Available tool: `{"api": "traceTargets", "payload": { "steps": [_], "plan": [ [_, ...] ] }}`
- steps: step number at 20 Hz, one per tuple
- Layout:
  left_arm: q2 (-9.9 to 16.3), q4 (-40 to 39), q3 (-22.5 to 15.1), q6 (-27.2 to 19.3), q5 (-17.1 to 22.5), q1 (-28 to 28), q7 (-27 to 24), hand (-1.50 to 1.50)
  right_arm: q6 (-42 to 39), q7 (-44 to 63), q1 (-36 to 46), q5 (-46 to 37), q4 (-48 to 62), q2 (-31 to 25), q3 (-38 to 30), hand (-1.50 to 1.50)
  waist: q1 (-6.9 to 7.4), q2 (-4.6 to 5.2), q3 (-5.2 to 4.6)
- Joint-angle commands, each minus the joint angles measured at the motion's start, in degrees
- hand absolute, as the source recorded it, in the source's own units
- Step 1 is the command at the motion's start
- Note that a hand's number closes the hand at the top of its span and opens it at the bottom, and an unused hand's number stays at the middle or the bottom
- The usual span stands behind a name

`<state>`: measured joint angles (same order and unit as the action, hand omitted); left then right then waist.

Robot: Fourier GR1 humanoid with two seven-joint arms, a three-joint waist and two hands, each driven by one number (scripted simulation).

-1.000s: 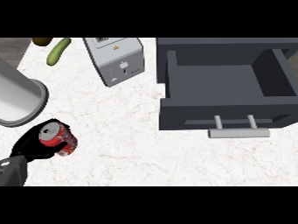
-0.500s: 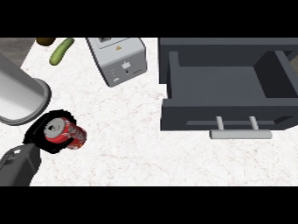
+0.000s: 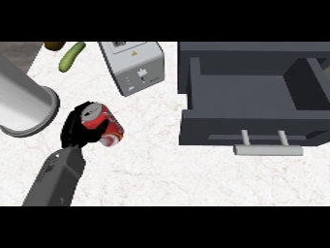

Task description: Pick up the can, place it into the drawer and close the drawer

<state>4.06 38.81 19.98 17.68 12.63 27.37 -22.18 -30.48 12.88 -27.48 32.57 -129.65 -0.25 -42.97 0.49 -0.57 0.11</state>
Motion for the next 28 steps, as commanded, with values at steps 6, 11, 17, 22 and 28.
{"api": "traceTargets", "payload": {
  "steps": [6, 11, 17, 22, 28],
  "plan": [
    [-4.0, 25.2, -11.1, -17.3, 3.5, -1.2, 12.7, 1.5, 3.7, -0.5, -0.8, -1.8, -2.3, 0.2, 4.2, -1.5, -0.29, 0.07, -0.03],
    [-4.0, 39.8, -16.6, -25.1, 3.5, -0.8, 25.4, 1.5, 5.0, -0.4, -2.3, -0.7, -3.6, 0.2, 4.3, -1.5, -0.28, -0.01, -0.03],
    [-2.7, 44.4, -18.8, -29.7, 1.9, 2.2, 30.3, 1.5, 6.9, 1.1, 1.5, -3.3, -2.5, 0.2, 5.8, -1.5, -0.64, 0.46, -0.09],
    [-4.1, 41.3, -25.4, -39.1, -0.3, 8.8, 30.8, 1.5, 2.7, 1.5, 0.9, 0.9, -1.4, -0.2, 1.5, -1.5, -1.17, 0.51, -0.1],
    [-4.1, 33.6, -23.7, -43.5, 1.4, 21.5, 34.8, 1.5, 2.7, -1.2, -0.4, -2.7, -1.6, 0.2, 4.4, -1.5, -1.86, 0.62, -0.08]
  ]
}}
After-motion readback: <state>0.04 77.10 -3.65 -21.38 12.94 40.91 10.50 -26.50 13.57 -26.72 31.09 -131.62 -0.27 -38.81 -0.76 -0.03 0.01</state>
